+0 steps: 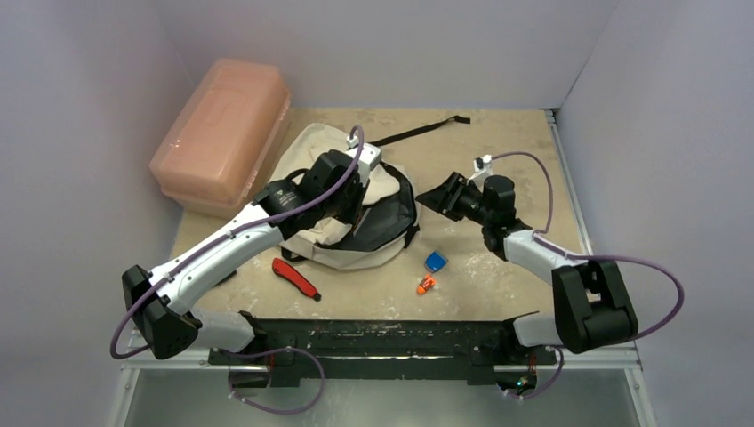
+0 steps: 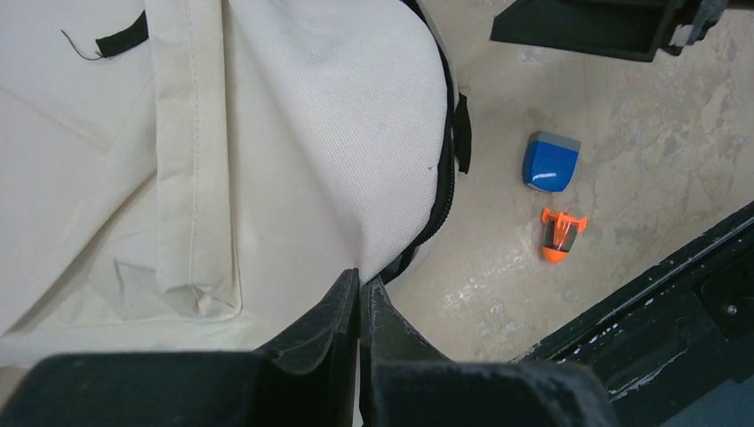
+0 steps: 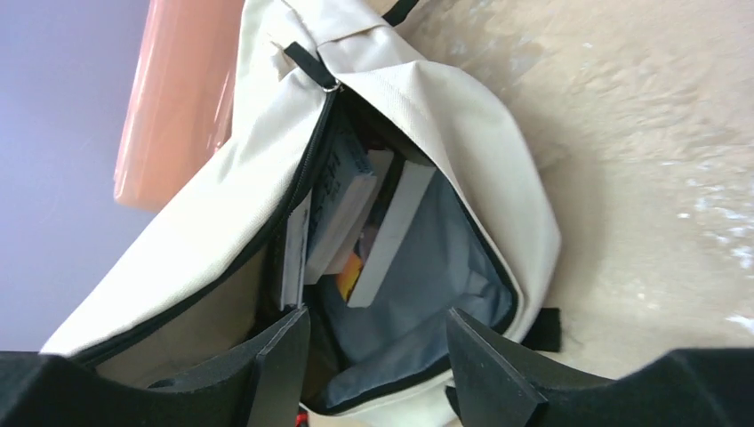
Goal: Pack the student bag
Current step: Place the book in the student bag, then zip the student bag at the center of the board.
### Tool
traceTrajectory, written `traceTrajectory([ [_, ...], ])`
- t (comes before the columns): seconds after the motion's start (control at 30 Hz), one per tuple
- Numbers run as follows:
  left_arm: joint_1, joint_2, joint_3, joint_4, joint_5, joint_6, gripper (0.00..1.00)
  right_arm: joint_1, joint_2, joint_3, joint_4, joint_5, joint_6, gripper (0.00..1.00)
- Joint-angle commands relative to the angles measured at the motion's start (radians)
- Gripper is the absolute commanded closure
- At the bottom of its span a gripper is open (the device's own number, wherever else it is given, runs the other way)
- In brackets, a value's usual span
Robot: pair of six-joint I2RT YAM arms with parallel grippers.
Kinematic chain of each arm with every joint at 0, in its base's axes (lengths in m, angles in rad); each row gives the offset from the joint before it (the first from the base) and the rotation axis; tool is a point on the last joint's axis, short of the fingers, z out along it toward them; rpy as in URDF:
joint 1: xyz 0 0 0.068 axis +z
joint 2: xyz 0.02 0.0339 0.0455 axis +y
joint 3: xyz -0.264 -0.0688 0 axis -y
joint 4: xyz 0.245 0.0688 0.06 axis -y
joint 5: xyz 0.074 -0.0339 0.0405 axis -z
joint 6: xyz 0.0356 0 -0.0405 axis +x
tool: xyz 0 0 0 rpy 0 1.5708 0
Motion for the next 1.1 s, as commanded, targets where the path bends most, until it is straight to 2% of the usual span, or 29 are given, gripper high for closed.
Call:
traceTrajectory([
  [0.0,-0.004,0.000,-0.028,0.004,0.007,-0.047,1.00,-0.045,-0.061,0.031,-0.156,-0.046,-0.139,0.41],
  [0.33,-0.003,0.061,-0.178,0.076,0.114,-0.128,1.00,-0.053,0.150,0.336,-0.247,-0.114,-0.185,0.42],
  [0.47,-0.003,0.095,-0.239,0.118,0.143,-0.148,1.00,-0.051,0.239,0.440,-0.295,-0.088,-0.236,0.42],
  [0.8,-0.004,0.169,-0.212,0.140,0.145,-0.179,1.00,0.068,0.409,0.781,-0.472,0.063,-0.543,0.40],
  [0.87,-0.003,0.175,-0.195,0.135,0.146,-0.180,0.91,0.091,0.448,0.836,-0.475,0.059,-0.600,0.39],
  [0.93,-0.003,0.166,-0.188,0.130,0.157,-0.180,0.78,0.106,0.496,0.883,-0.474,0.011,-0.653,0.39],
  [1.07,0.009,0.083,-0.223,0.154,0.164,-0.184,0.55,0.126,0.552,0.945,-0.474,-0.067,-0.763,0.41],
])
